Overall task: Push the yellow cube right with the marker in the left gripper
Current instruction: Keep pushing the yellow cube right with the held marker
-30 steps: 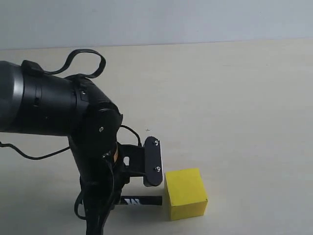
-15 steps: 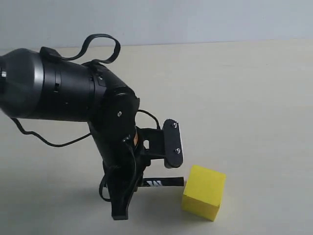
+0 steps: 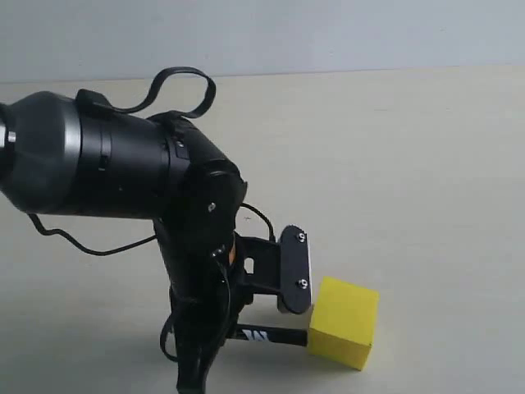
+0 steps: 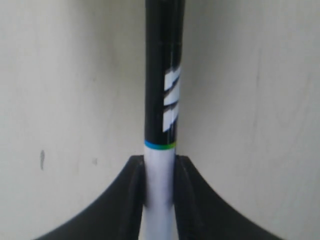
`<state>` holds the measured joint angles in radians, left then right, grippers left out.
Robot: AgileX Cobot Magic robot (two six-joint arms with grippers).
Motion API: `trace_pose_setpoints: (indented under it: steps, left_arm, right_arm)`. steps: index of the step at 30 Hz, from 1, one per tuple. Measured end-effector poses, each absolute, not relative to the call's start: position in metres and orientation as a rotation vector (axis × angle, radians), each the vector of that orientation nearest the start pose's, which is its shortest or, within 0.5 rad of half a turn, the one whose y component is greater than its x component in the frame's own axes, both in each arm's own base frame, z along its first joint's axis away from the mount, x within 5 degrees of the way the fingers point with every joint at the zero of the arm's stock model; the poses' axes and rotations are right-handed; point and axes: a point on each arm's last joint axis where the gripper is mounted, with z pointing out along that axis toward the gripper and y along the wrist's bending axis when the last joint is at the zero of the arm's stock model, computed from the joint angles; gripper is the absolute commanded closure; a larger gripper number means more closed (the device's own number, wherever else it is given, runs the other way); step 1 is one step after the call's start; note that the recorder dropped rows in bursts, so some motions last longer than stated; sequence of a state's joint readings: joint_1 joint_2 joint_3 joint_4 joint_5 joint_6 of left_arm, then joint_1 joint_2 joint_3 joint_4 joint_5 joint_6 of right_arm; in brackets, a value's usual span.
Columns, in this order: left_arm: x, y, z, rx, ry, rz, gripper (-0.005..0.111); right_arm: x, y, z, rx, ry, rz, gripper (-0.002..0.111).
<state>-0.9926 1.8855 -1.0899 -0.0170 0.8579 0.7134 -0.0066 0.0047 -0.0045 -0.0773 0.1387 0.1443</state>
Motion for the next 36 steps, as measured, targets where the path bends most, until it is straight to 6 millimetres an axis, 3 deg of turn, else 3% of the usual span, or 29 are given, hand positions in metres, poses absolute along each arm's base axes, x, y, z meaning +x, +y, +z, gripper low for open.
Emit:
trace_pose_setpoints:
  steps: [8,14,22,32,36]
  left_arm:
    - [0.163,-0.286,0.142,-2.408,-2.026,0.045,0.107]
    - [0.168,-0.281,0.142,-2.319,-2.094,0.017,0.107]
    - [0.174,-0.281,0.145,-2.36,-2.082,-0.067,0.107]
    - [0.178,-0.328,0.163,-2.463,-2.064,0.095,0.107]
    - [0.181,-0.334,0.161,-2.439,-2.046,0.102,0.107]
  right_arm:
    - [0.057,-0.001,0.202,0.068,1.621,0.038,0.108]
    - [0.057,-0.001,0.202,0.068,1.621,0.038,0.108]
    - [0.057,-0.001,0.202,0.068,1.621,0.038,0.108]
    - [0.057,-0.001,0.202,0.068,1.621,0.038,0.108]
    - [0.057,-0.001,0.202,0.068,1.621,0.038,0.108]
